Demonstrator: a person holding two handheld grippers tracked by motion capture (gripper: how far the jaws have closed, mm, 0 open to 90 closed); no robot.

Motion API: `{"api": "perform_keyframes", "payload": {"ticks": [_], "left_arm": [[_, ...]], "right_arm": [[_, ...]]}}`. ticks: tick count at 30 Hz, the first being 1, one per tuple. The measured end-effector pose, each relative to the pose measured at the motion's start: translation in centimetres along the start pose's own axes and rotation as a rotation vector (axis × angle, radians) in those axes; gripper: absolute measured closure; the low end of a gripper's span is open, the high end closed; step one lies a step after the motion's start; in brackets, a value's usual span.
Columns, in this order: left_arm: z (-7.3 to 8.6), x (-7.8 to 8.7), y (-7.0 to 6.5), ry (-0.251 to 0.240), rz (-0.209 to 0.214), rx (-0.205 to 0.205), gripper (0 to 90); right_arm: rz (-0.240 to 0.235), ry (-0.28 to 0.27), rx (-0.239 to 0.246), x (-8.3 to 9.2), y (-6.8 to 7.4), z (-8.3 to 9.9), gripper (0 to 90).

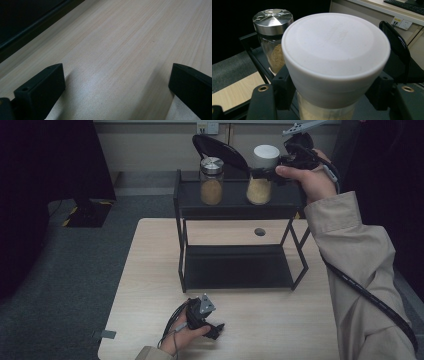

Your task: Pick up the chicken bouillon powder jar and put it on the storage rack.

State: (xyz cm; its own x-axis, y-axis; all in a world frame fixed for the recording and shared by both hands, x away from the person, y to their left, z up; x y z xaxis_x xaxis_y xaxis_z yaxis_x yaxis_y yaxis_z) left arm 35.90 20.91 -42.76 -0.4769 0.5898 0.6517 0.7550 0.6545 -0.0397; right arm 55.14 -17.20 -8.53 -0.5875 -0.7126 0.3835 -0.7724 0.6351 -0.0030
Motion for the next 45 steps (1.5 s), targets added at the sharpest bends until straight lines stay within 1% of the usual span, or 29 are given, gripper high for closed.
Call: {"api": "perform_keyframes", "payload": {"ticks": [6,16,31,40,45], "left_arm": [[0.0,0.0,0.0,0.000,-0.001,0.000,0.2],[0.0,0.0,0.0,0.002,0.000,0.000,0.1],[0.0,0.0,0.0,0.002,-0.001,0.001,0.2],[0.0,0.0,0.0,0.002,-0.001,0.001,0.2],[0.0,0.0,0.0,0.002,-0.001,0.001,0.2]], "right_arm": [[-0.001,0.004,-0.001,-0.4,-0.1,0.0,34.4],[0.008,-0.010,-0.018,-0.8,-0.2,0.5,34.3],[0.016,-0.058,-0.056,-0.9,-0.6,1.7,33.8],[0.021,-0.071,-0.053,-0.8,-0.5,2.0,33.2],[0.024,-0.075,-0.052,-0.9,-0.3,2.1,31.2]]}}
Point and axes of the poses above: each handheld gripper's, and its own axes: x roughly backward along the jaws, z roughly out of its underside, y roughly to its left, the point moved 4 cm from there along -x, roughly forward along the jaws, and after that the axes turned 6 degrees about -y, right-handed, at the moved point
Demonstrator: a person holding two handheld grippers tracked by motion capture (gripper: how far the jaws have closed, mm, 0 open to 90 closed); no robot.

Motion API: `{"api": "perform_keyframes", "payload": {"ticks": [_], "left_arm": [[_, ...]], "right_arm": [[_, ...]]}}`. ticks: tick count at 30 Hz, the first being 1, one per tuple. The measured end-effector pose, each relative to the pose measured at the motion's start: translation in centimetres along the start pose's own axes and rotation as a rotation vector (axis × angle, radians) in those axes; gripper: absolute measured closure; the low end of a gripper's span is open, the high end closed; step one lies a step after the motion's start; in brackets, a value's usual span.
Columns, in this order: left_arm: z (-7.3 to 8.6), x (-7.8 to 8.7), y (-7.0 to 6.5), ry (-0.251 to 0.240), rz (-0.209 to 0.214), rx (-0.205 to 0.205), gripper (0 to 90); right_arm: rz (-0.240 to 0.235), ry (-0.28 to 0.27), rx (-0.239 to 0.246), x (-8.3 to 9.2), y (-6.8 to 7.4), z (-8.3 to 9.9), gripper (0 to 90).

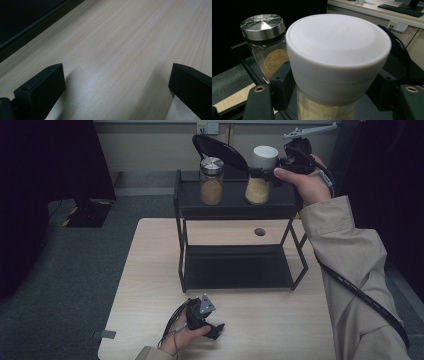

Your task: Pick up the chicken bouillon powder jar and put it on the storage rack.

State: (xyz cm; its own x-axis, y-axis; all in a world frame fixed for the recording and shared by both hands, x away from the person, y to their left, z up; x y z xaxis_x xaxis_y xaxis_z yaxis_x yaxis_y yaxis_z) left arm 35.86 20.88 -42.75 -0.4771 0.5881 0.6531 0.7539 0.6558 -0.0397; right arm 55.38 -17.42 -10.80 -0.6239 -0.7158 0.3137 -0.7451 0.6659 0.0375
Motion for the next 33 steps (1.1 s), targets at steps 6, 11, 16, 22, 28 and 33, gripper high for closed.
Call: {"api": "perform_keyframes", "payload": {"ticks": [6,11,16,22,28,33], "left_arm": [[0.0,0.0,0.0,0.000,0.000,0.000,0.2],[0.0,0.0,0.0,0.000,0.000,0.000,0.2],[0.0,0.0,0.0,0.000,0.000,0.000,0.2],[0.0,0.0,0.0,0.000,0.000,0.000,0.2],[0.0,0.0,0.0,-0.002,-0.001,0.000,0.2],[0.0,0.0,0.0,-0.002,-0.001,0.000,0.1]], "right_arm": [[-0.005,-0.011,-0.016,0.0,0.1,0.2,25.2],[0.007,-0.016,-0.027,0.1,0.6,0.2,15.5],[0.021,-0.025,-0.009,0.6,1.1,0.6,4.4],[0.032,-0.044,-0.014,1.5,1.2,1.3,0.0],[0.032,-0.059,-0.026,2.6,1.1,2.7,0.0],[0.010,-0.069,-0.028,3.2,1.1,4.3,0.0]]}}
Point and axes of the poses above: each handheld gripper's, and its own axes: x roughly backward along the jaws, z roughly out of its underside, y roughly to its left, the point moved 4 cm from there along -x, roughly forward along the jaws, and after that the axes turned 6 degrees about -y, right-handed, at the moved point
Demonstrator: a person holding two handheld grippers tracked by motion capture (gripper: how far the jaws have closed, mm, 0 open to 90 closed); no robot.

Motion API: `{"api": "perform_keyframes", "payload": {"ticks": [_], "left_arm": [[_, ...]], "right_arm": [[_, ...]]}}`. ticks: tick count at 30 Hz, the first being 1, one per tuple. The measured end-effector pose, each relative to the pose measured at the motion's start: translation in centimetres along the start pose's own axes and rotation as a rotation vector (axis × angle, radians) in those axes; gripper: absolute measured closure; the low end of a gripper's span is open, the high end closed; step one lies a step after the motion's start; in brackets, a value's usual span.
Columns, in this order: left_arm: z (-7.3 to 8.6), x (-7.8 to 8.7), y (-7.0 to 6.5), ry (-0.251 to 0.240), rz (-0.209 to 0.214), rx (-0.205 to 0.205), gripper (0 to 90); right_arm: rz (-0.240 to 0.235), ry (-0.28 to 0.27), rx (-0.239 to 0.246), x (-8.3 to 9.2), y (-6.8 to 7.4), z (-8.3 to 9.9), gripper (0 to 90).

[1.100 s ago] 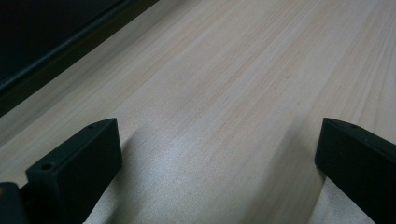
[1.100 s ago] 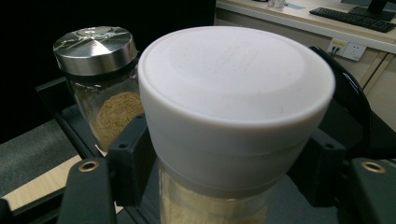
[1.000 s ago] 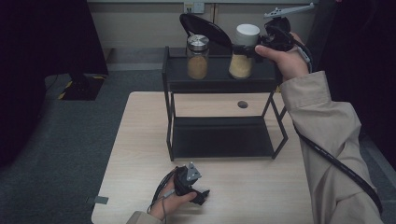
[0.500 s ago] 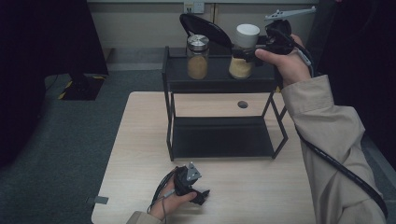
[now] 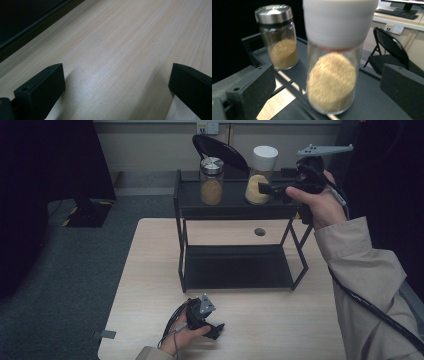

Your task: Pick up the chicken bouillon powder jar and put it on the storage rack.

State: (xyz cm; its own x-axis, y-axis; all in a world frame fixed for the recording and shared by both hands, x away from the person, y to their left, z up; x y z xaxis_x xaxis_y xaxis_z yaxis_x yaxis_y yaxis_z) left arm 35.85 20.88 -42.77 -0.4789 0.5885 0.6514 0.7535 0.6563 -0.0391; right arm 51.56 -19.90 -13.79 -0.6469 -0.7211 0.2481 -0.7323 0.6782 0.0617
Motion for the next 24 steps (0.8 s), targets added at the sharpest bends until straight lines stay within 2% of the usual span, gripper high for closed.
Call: {"api": "perform_keyframes", "payload": {"ticks": [3,7,10,14,19,24], "left_arm": [[0.0,0.0,0.0,0.000,0.000,0.000,0.2],[0.0,0.0,0.0,0.000,0.000,0.001,0.2],[0.0,0.0,0.0,0.000,0.000,0.000,0.2],[0.0,0.0,0.0,0.000,0.000,0.000,0.2],[0.0,0.0,0.0,0.000,0.000,0.000,0.2],[0.0,0.0,0.0,-0.002,-0.001,0.000,0.2]], "right_arm": [[-0.016,0.002,0.008,0.4,0.3,0.9,0.0],[-0.011,-0.010,0.017,1.0,1.1,1.9,0.0],[-0.041,-0.015,0.024,1.4,1.3,2.6,0.0],[-0.056,-0.006,0.035,1.5,1.8,3.6,0.0],[-0.092,-0.009,0.027,1.6,2.1,5.5,0.0],[-0.121,0.002,0.048,1.6,2.5,7.6,0.0]]}}
Point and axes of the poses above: each handheld gripper's, and its own axes: x roughly backward along the jaws, z roughly out of its underside, y roughly to its left, the point moved 4 cm from there along -x, roughly forward along the jaws, and after that the axes turned 6 degrees about -y, right-handed, at the moved point
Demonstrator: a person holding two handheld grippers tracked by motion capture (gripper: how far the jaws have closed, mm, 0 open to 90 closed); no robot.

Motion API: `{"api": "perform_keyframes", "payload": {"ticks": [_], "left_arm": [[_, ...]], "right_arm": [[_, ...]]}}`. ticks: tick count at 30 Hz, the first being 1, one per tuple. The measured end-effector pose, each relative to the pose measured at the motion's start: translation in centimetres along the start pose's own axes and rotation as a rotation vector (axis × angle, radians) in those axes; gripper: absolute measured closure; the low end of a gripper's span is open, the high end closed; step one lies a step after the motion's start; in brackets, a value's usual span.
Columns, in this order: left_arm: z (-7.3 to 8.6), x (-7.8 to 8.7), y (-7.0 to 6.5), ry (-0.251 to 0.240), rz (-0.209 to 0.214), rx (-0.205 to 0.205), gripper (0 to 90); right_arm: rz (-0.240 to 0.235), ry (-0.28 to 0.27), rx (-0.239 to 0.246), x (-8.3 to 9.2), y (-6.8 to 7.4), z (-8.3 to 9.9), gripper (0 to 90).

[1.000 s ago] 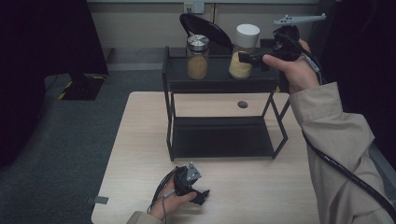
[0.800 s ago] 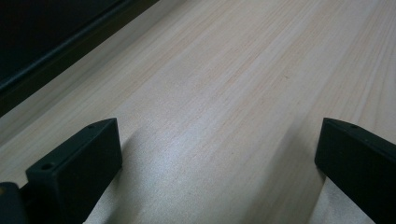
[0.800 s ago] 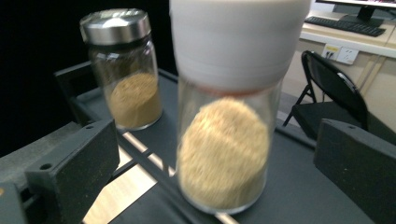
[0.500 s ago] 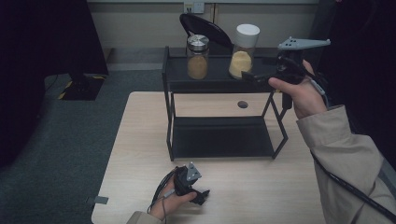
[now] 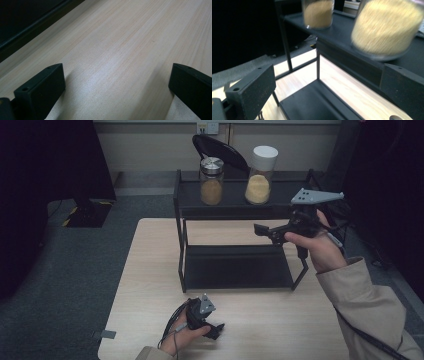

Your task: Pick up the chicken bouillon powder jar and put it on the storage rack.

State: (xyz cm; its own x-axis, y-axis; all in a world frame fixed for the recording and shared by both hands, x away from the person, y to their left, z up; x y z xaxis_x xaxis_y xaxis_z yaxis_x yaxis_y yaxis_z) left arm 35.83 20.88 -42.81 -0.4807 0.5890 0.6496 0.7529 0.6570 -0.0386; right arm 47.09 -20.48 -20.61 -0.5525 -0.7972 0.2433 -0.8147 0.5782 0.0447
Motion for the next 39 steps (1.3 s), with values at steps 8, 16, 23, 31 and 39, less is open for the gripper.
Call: {"api": "perform_keyframes", "payload": {"ticks": [8,16,23,31,39], "left_arm": [[0.0,0.0,0.0,0.001,0.000,-0.001,0.1],[0.0,0.0,0.0,0.003,0.002,0.000,0.1],[0.0,0.0,0.0,0.003,0.002,-0.001,0.2],[0.0,0.0,0.0,0.003,0.002,0.000,0.2],[0.0,0.0,0.0,0.003,0.002,0.000,0.1]], "right_arm": [[-0.034,0.021,-0.012,-0.2,-0.2,3.6,0.0],[-0.066,0.026,-0.039,-0.3,-0.4,6.8,0.0],[-0.077,0.039,-0.045,-0.2,-0.4,8.7,0.0],[-0.084,0.058,-0.051,-0.2,-0.2,10.3,0.0],[-0.107,0.084,-0.072,-0.2,0.0,12.9,0.0]]}}
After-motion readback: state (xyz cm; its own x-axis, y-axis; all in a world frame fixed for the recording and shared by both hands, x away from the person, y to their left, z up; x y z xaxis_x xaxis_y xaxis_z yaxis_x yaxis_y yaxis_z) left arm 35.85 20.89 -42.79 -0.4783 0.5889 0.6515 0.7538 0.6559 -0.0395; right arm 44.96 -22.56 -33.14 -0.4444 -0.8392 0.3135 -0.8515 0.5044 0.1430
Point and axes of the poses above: each handheld gripper's, and its own axes: x roughly backward along the jaws, z roughly out of its underside, y roughly to its left, the point moved 4 cm from there along -x, roughly forward along the jaws, and after that the axes turned 6 degrees about -y, right-handed, at the moved point
